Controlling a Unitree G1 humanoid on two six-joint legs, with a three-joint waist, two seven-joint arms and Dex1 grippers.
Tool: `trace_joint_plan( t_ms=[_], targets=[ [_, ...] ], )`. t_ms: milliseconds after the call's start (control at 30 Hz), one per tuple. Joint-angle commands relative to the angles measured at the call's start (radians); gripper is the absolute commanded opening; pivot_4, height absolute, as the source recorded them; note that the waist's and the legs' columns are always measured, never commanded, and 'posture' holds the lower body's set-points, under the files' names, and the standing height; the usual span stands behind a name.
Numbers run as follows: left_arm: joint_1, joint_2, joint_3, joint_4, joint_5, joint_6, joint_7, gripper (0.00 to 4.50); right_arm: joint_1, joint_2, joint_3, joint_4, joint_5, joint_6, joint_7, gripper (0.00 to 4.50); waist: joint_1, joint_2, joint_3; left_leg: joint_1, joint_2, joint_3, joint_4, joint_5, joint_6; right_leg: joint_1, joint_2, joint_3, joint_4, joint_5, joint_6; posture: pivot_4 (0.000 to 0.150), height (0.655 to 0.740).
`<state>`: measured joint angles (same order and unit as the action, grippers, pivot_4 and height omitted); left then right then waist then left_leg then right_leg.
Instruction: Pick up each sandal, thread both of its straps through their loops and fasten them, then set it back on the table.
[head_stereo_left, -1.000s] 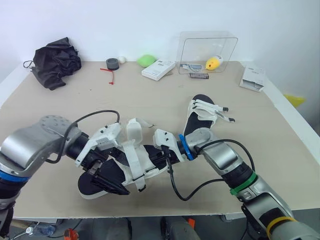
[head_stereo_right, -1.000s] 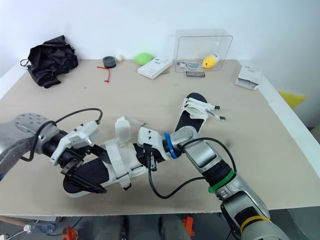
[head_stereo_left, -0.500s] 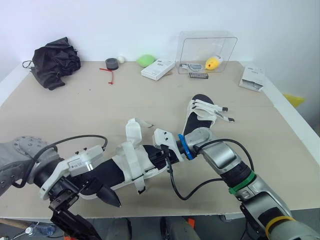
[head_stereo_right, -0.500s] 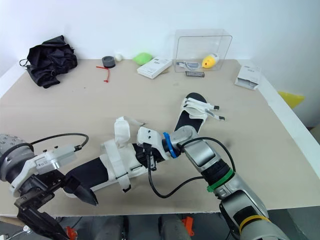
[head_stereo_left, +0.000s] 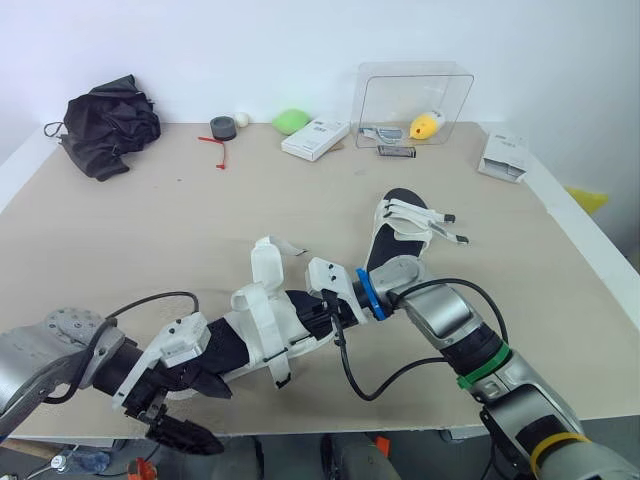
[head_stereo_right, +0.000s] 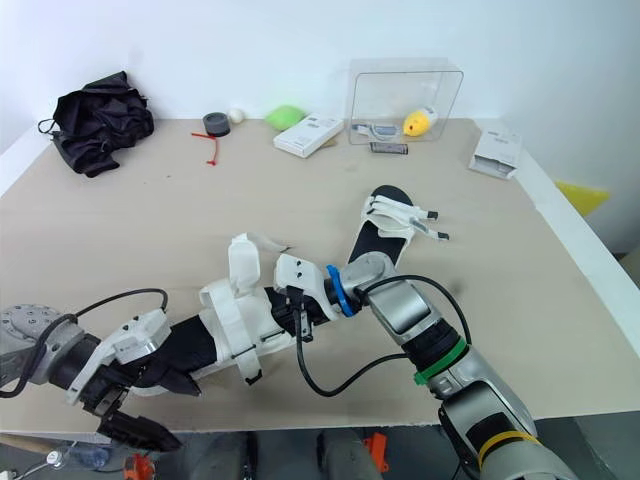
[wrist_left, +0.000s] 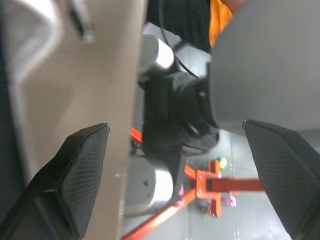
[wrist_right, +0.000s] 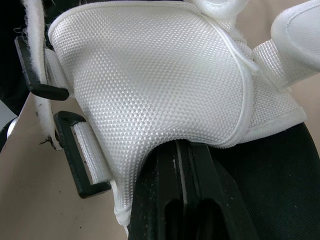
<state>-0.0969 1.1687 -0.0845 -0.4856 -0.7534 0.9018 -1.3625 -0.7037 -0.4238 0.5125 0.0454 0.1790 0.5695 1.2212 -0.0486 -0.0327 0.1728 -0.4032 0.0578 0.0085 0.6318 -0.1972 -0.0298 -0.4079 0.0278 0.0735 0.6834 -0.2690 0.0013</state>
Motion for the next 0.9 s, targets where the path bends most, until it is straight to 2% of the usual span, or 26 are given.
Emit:
trace_joint_plan(
  t_ms=[33,167,300,567,733,900],
  targets=[
    [-0.012,-0.015,-0.014,0.039,0.039,-0.024,0.02,4.42,0.036,-0.018,0.05,0.044,-0.046,0.039,-0.009,0.0,0.0,0.0,0.0,0.0,0.0,0.0,0.0,0.0,0.0,0.0,0.0,0.0,0.0,0.0,0.0,0.15,0.74],
    [-0.017,-0.022,-0.064,0.13,0.149,-0.107,0.039,4.42,0.037,-0.016,0.048,0.043,-0.043,0.042,-0.011,0.0,0.001,0.004,-0.003,0.001,0.0,0.0,0.0,0.0,0.0,0.0,0.0,0.0,0.0,0.0,0.0,0.15,0.74],
    [-0.021,-0.022,-0.086,0.173,0.202,-0.175,0.044,4.42,0.039,-0.018,0.048,0.039,-0.041,0.047,-0.013,0.0,0.003,0.011,-0.006,0.009,0.0,0.001,0.0,0.0,0.0,0.003,-0.002,0.001,0.0,0.0,-0.001,0.15,0.74],
    [-0.114,-0.072,-0.073,0.236,0.213,-0.182,0.05,4.42,0.042,-0.019,0.051,0.032,-0.039,0.05,-0.013,0.0,0.002,0.014,-0.008,0.013,0.0,0.001,-0.005,0.001,0.001,0.002,-0.002,0.002,0.0,-0.001,-0.002,0.15,0.74],
    [-0.165,-0.108,-0.033,0.215,0.131,-0.089,0.052,4.42,0.04,-0.02,0.05,0.034,-0.041,0.049,-0.01,0.0,0.002,0.013,-0.009,0.013,0.0,0.002,-0.005,0.001,0.001,0.002,0.001,0.003,0.0,-0.001,-0.002,0.15,0.74],
    [-0.179,-0.121,0.066,0.071,-0.178,0.166,0.038,4.42,0.038,-0.021,0.049,0.038,-0.046,0.046,-0.005,0.0,-0.003,0.002,-0.01,0.008,0.0,0.005,-0.006,0.001,0.001,0.001,0.001,0.004,0.0,0.0,0.0,0.15,0.74]
  ],
)
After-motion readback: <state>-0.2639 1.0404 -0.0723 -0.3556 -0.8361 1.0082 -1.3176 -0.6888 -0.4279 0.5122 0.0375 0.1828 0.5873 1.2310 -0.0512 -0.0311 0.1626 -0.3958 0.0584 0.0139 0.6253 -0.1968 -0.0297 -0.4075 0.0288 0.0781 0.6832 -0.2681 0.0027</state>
